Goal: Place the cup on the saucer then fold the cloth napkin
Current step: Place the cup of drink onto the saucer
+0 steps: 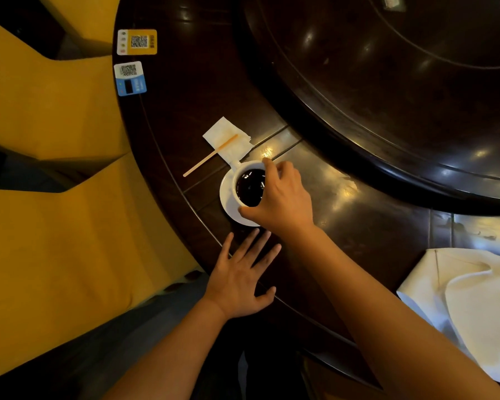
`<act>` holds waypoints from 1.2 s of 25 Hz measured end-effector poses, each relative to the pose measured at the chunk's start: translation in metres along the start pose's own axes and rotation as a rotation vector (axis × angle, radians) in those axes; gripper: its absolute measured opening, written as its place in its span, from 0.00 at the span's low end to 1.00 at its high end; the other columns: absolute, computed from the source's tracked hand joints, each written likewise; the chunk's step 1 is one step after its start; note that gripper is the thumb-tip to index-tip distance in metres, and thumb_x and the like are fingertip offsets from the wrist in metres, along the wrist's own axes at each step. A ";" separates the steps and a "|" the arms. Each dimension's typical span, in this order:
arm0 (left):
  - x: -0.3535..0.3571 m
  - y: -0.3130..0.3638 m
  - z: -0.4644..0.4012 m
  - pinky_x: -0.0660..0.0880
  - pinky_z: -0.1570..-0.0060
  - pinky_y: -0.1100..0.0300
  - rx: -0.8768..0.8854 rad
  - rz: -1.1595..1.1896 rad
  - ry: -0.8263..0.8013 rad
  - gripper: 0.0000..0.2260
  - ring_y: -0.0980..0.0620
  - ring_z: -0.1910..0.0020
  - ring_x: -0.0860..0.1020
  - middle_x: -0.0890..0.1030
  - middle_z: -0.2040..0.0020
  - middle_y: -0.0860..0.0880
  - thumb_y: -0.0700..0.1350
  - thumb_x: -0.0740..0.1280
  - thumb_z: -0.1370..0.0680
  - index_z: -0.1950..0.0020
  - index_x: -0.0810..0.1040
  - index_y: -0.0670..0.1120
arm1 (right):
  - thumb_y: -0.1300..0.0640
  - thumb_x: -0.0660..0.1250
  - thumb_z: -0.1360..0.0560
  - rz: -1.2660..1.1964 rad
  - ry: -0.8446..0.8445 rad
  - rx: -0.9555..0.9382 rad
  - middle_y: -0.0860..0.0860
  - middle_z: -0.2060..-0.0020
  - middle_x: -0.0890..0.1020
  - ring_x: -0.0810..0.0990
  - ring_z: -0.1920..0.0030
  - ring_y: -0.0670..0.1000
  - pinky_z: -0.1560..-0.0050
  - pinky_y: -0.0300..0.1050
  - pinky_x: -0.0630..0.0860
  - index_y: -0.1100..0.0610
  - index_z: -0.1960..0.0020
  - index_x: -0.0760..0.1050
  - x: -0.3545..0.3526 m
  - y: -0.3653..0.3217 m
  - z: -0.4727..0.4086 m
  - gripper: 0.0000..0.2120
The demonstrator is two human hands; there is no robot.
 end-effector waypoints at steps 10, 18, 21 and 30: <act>0.001 0.000 0.000 0.52 0.33 0.38 0.010 0.011 0.006 0.37 0.47 0.25 0.52 0.57 0.24 0.46 0.64 0.57 0.28 0.24 0.50 0.52 | 0.38 0.71 0.35 0.003 -0.010 0.028 0.56 0.37 0.67 0.65 0.38 0.55 0.54 0.45 0.74 0.55 0.28 0.55 0.002 -0.002 -0.002 0.44; -0.003 0.000 -0.001 0.53 0.33 0.38 0.007 -0.013 -0.001 0.35 0.46 0.26 0.56 0.65 0.27 0.44 0.64 0.57 0.29 0.26 0.56 0.51 | 0.35 0.69 0.34 0.008 0.006 0.008 0.56 0.34 0.64 0.64 0.36 0.55 0.52 0.48 0.74 0.54 0.26 0.51 0.005 0.002 0.004 0.47; -0.004 0.001 -0.001 0.53 0.34 0.37 0.006 -0.008 -0.017 0.34 0.46 0.26 0.56 0.65 0.27 0.44 0.64 0.58 0.29 0.26 0.56 0.52 | 0.34 0.68 0.34 -0.005 -0.008 0.004 0.56 0.31 0.63 0.64 0.35 0.56 0.49 0.49 0.74 0.53 0.25 0.49 0.006 0.005 0.008 0.48; -0.012 0.010 -0.007 0.55 0.32 0.37 -0.040 -0.045 -0.137 0.32 0.45 0.25 0.53 0.58 0.24 0.44 0.58 0.60 0.27 0.25 0.59 0.49 | 0.45 0.64 0.27 0.010 0.192 0.039 0.60 0.36 0.71 0.72 0.39 0.61 0.49 0.54 0.75 0.57 0.34 0.69 -0.048 0.068 0.104 0.25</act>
Point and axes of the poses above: each hand's wrist, its own z-axis away from the middle knuckle, its own x-axis out of the palm, y = z × x, the point moved 9 cm from there along -z, towards the middle knuckle
